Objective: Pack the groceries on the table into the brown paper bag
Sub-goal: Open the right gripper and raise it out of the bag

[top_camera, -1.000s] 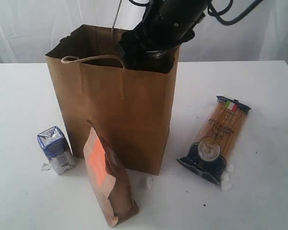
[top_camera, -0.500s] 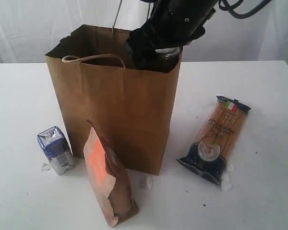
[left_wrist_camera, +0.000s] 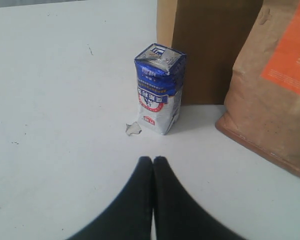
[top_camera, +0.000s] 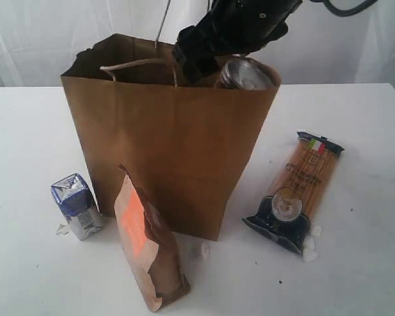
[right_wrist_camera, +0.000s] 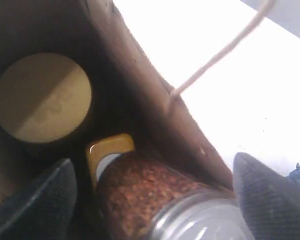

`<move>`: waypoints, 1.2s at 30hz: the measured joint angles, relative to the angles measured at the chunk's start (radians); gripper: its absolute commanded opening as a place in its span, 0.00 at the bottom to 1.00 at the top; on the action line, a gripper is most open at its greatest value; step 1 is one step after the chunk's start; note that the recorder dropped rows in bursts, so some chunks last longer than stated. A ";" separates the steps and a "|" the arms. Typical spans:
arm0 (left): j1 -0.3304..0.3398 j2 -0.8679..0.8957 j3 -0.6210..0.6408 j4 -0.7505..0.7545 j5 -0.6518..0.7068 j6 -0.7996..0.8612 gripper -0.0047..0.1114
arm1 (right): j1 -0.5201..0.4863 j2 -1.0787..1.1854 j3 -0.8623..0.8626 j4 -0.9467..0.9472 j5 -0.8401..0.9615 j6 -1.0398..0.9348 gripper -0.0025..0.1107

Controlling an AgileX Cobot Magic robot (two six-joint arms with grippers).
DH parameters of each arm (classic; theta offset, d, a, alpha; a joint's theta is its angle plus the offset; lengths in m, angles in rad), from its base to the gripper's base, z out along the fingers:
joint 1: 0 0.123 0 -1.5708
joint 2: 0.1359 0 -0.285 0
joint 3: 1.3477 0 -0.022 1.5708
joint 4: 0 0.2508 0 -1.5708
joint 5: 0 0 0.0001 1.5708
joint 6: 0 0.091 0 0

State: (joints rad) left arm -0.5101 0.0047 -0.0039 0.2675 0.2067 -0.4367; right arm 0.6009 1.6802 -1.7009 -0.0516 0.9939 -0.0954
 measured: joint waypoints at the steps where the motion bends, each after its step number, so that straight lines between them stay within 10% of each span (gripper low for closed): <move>1: 0.000 0.000 0.000 0.000 0.000 0.000 0.05 | 0.000 0.000 0.000 0.000 -0.002 0.000 0.72; 36: 0.000 0.000 0.000 0.000 0.000 0.000 0.05 | 0.000 -0.363 -0.028 -0.170 0.109 0.011 0.72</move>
State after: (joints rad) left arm -0.5101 0.0047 -0.0039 0.2675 0.2067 -0.4367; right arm 0.6009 1.3171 -1.7289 -0.2220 1.1027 -0.0848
